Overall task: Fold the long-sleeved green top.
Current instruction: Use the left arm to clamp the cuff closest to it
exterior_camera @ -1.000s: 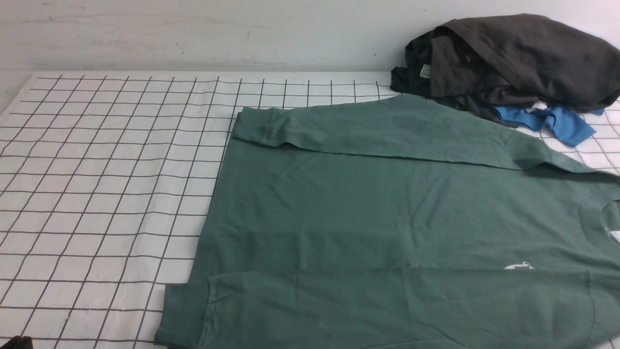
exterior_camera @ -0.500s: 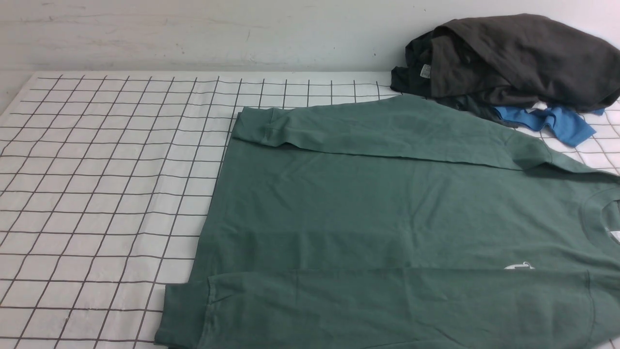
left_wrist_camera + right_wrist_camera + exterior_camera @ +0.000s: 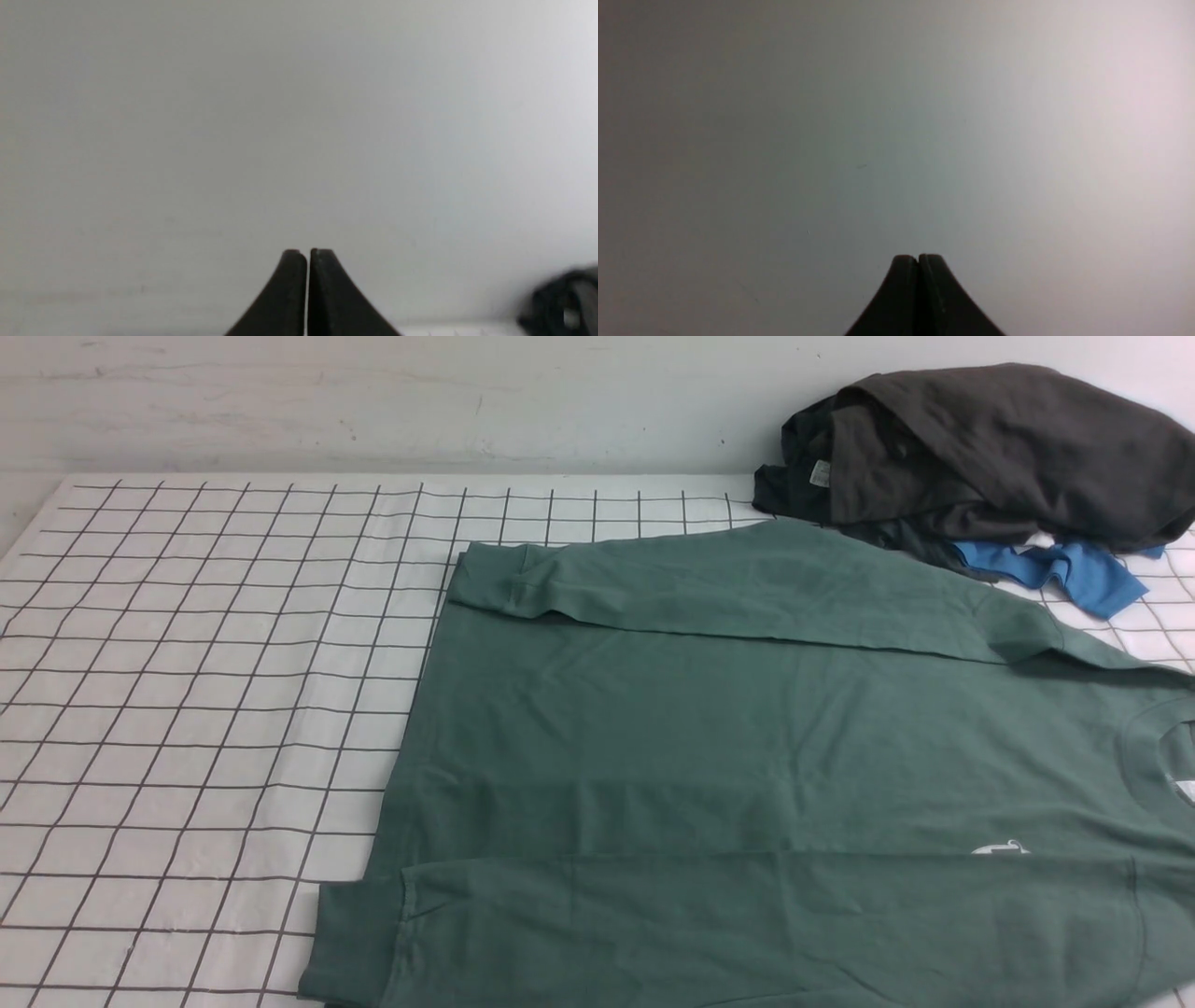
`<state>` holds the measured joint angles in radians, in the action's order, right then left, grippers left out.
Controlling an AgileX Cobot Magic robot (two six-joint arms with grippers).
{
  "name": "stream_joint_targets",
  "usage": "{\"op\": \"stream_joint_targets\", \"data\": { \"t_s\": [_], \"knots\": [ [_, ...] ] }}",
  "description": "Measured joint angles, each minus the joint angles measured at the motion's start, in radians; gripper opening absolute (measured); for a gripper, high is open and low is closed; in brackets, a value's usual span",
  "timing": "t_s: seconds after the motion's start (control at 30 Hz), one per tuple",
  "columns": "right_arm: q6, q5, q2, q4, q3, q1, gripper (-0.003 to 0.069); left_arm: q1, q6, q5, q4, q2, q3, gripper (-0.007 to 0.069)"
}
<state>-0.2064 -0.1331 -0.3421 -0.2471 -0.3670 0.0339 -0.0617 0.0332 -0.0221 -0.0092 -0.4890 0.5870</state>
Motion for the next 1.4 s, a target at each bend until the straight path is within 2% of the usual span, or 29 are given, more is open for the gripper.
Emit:
{"op": "stream_joint_targets", "data": {
  "t_s": [0.03,0.07,0.13,0.2,0.27,0.37,0.5,0.63,0.73,0.97,1.03,1.1,1.13,1.17,1.2,1.23,1.3,1.4],
  "knots": [
    [-0.011,0.092,-0.052,-0.025,-0.047,0.000,-0.0013,0.000,-0.001,-0.055,-0.002,-0.065,0.032,-0.0007],
    [-0.014,0.113,-0.063,-0.034,-0.056,0.000,-0.0013,0.000,-0.001,-0.083,-0.004,-0.091,0.044,-0.0007],
    [-0.041,0.404,-0.202,-0.050,-0.155,0.000,-0.0013,-0.010,-0.010,-0.280,-0.028,-0.246,0.105,-0.0007],
    [-0.036,0.611,-0.300,-0.022,-0.209,-0.012,-0.0013,-0.029,-0.033,-0.430,-0.057,-0.376,0.136,-0.0007],
    [0.014,0.742,-0.380,0.025,-0.233,-0.042,-0.0013,-0.050,-0.084,-0.548,-0.090,-0.518,0.155,-0.0003],
    [0.138,0.857,-0.484,0.124,-0.240,-0.107,-0.0013,-0.080,-0.132,-0.635,-0.128,-0.694,0.181,0.0043],
    [0.279,0.962,-0.596,0.241,-0.243,-0.179,-0.0013,-0.124,-0.153,-0.684,-0.146,-0.903,0.226,0.0193],
    [0.359,0.972,-0.677,0.311,-0.245,-0.218,-0.0011,-0.180,-0.156,-0.684,-0.147,-1.058,0.278,0.0342],
    [0.377,0.938,-0.706,0.328,-0.245,-0.220,-0.0011,-0.209,-0.137,-0.681,-0.122,-1.148,0.300,0.0373],
    [0.381,0.876,-0.712,0.334,-0.245,-0.220,-0.0011,-0.213,-0.075,-0.643,-0.059,-1.204,0.303,0.0337],
    [0.381,0.849,-0.712,0.334,-0.245,-0.220,-0.0010,-0.213,-0.070,-0.609,-0.069,-1.221,0.305,0.0303],
    [0.381,0.832,-0.712,0.334,-0.245,-0.220,-0.0010,-0.213,-0.069,-0.594,-0.083,-1.231,0.307,0.0233],
    [0.381,0.831,-0.712,0.334,-0.245,-0.220,-0.0010,-0.213,-0.069,-0.593,-0.082,-1.231,0.307,0.0225],
    [0.381,0.825,-0.712,0.334,-0.245,-0.220,-0.0010,-0.213,-0.069,-0.589,-0.086,-1.231,0.307,0.0157],
    [0.381,0.825,-0.712,0.334,-0.245,-0.220,-0.0010,-0.213,-0.069,-0.587,-0.086,-1.231,0.307,0.0139],
    [0.381,0.824,-0.712,0.334,-0.245,-0.220,-0.0010,-0.213,-0.069,-0.583,-0.086,-1.231,0.307,0.0064],
    [0.381,0.824,-0.712,0.334,-0.245,-0.220,-0.0010,-0.213,-0.069,-0.586,-0.086,-1.229,0.311,0.0020],
    [0.381,0.824,-0.712,0.334,-0.245,-0.220,-0.0010,-0.213,-0.069,-0.625,-0.086,-1.205,0.346,-0.0001]
  ]
}}
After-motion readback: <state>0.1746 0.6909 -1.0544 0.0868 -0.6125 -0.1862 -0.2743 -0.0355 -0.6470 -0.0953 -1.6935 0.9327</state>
